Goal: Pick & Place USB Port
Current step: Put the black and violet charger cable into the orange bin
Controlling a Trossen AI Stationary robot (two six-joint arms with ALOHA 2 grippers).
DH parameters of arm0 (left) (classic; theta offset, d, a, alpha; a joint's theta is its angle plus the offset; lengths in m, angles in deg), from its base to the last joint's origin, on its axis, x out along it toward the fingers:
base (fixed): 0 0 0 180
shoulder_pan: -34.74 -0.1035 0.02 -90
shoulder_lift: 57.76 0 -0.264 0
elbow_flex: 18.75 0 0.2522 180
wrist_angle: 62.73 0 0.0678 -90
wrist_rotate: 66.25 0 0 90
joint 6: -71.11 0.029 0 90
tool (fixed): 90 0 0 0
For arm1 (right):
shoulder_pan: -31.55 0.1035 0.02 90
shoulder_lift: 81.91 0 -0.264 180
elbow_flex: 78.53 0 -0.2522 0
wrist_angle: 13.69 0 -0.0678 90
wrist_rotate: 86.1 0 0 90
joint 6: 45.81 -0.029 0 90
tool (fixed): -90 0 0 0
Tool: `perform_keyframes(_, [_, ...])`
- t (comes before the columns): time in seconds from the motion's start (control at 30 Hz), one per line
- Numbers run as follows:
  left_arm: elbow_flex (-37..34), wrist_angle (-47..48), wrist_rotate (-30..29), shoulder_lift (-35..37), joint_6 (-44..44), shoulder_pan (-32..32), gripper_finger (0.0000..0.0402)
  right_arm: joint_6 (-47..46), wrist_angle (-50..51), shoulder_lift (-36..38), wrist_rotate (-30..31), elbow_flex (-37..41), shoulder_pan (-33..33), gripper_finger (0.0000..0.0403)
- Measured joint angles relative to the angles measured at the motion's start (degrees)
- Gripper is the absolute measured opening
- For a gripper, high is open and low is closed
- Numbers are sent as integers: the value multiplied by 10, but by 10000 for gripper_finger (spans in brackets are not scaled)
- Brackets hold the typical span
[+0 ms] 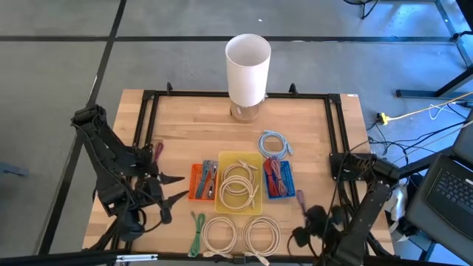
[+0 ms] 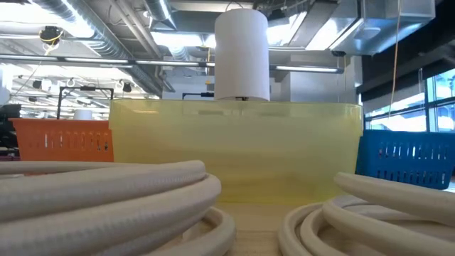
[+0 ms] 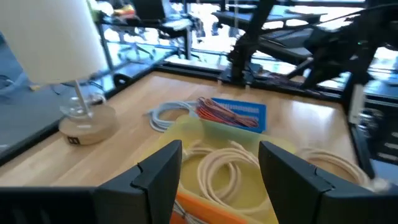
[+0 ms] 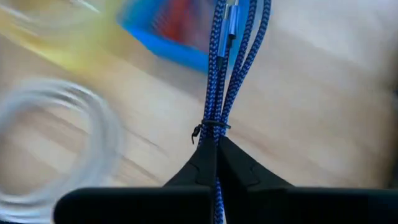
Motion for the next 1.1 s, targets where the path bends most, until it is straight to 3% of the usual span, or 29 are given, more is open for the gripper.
perform_keyframes(0.17, [0, -22, -14, -31, 4, -41, 207, 122, -12, 0, 226, -58, -16, 1])
perform_keyframes(0.27, [0, -73, -1, -50, 38, -75, 207, 222, -37, 0, 286, -104, -34, 0])
perform_keyframes(0.33, [-1, -141, 30, -59, 108, -97, 207, 299, -57, 0, 292, -134, -49, 0])
perform_keyframes(0.43, [-1, -309, 82, -71, 289, -129, 207, 438, -118, 1, 288, -172, -74, 0])
perform_keyframes(0.53, [-1, -497, 168, -83, 494, -159, 207, 581, -191, 1, 280, -199, -96, 0])
perform_keyframes(0.63, [-1, -635, 264, -93, 629, -182, 207, 696, -253, 1, 275, -220, -110, 0])
perform_keyframes(0.73, [-1, -710, 345, -97, 692, -200, 207, 784, -311, 1, 273, -230, -120, 0])
perform_keyframes(0.9, [0, -785, 530, -97, 709, -237, 207, 898, -394, 1, 246, -235, -143, 0])
perform_keyframes(1.0, [0, -808, 582, -97, 712, -252, 207, 932, -417, 1, 221, -235, -158, 0])
perform_keyframes(1.1, [0, -813, 597, -97, 723, -260, 207, 942, -424, 1, 208, -235, -169, 0])
